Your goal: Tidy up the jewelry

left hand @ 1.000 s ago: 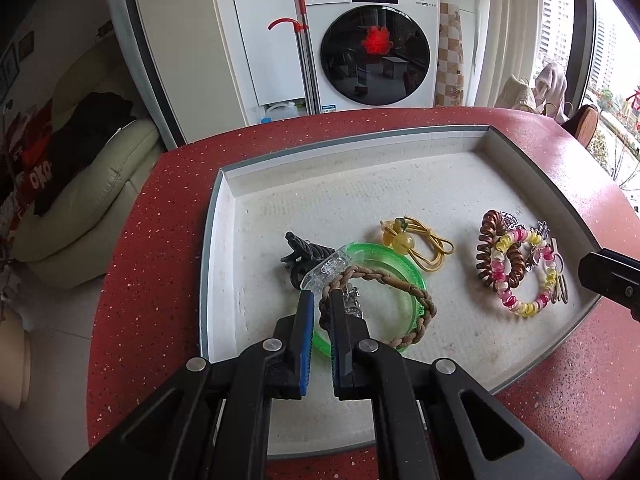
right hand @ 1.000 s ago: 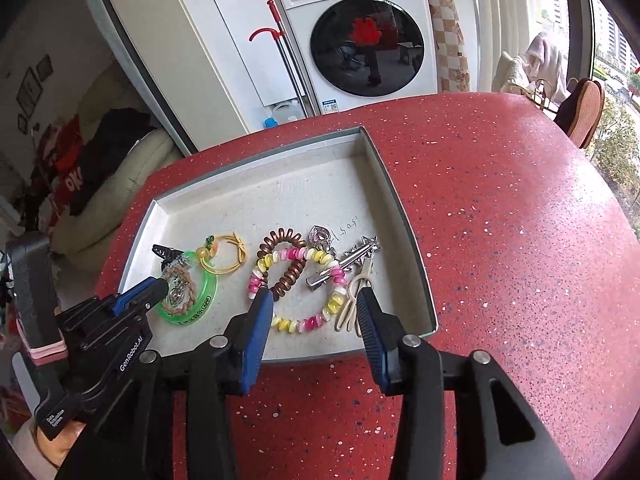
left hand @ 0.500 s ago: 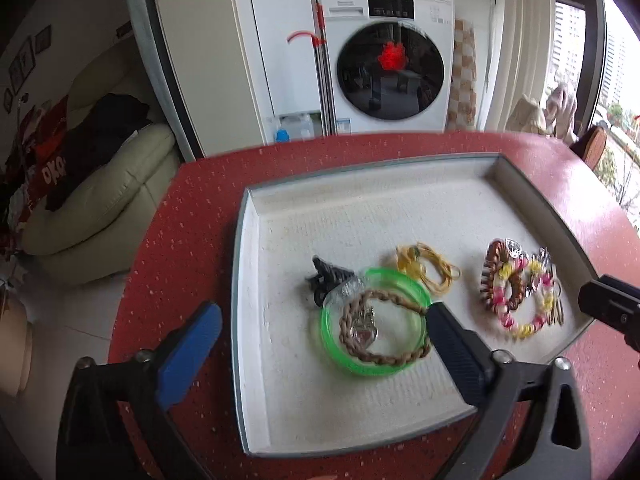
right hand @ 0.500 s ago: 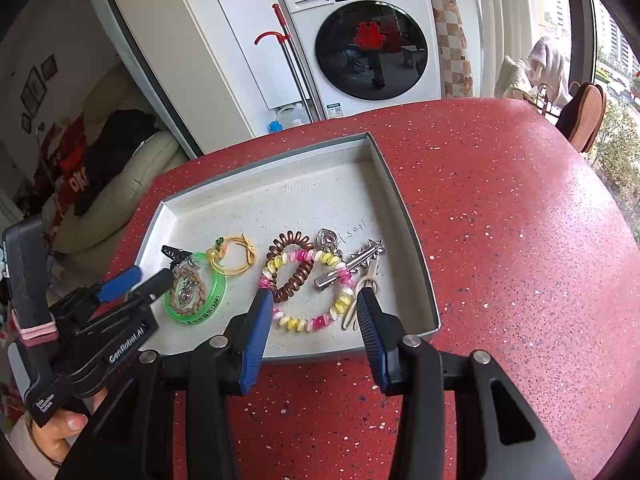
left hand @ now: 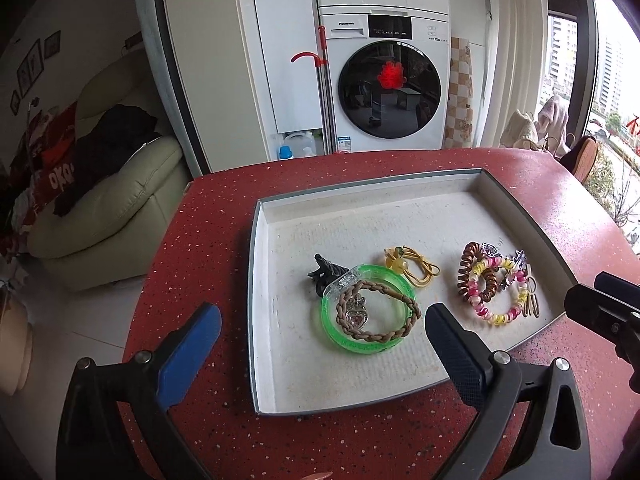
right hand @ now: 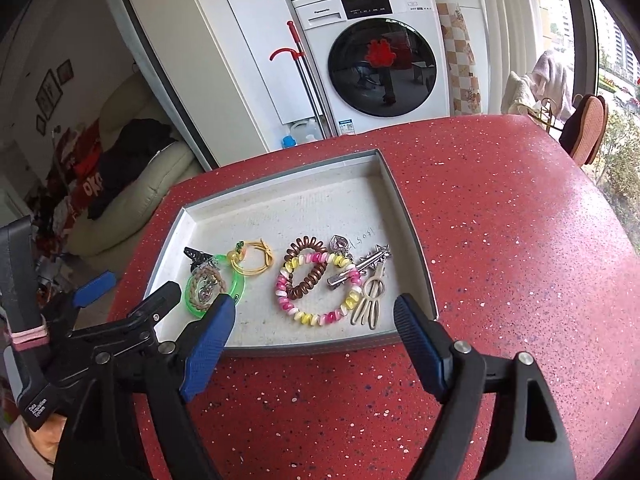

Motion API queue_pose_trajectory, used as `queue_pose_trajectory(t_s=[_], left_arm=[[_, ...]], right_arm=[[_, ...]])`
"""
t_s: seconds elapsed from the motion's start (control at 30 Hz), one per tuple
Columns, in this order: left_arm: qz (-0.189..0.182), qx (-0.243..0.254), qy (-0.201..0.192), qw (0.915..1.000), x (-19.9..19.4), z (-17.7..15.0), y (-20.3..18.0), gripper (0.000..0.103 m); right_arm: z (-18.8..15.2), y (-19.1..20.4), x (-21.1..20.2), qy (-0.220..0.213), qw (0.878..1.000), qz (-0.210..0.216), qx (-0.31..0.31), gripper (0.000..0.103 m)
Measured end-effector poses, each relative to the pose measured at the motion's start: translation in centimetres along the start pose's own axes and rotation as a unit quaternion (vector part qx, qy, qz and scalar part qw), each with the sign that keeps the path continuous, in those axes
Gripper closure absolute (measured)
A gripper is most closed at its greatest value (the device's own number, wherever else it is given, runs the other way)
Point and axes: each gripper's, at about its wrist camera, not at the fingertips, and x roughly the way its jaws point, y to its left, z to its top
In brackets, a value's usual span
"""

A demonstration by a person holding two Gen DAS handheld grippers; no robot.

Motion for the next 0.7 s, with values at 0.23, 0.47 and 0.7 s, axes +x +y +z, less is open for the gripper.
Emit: queue_pose_trajectory(t_s=[0.23, 0.47, 0.7], left_arm=[[-0.001, -0.022, -0.006, 0.9997, -2.2, -2.1, 0.4, 0.000], [0.008, -0.043, -0.011, 0.9990, -3.7, -4.4, 0.6, 0.000], [0.023, -0.057, -0.024, 0.9978, -5.0, -6.4, 0.6, 0.000]], right_arm=[[-1.7, 0.1, -1.3, -0.022, 1.000, -0.016, -0.014, 0.014], [-3.6, 0.6, -2.4, -0.045, 0.998, -0.033, -0.033, 0.013], [-5.2, 0.8, -3.4, -0.061, 0.996, -0.043, -0.039, 0.013]])
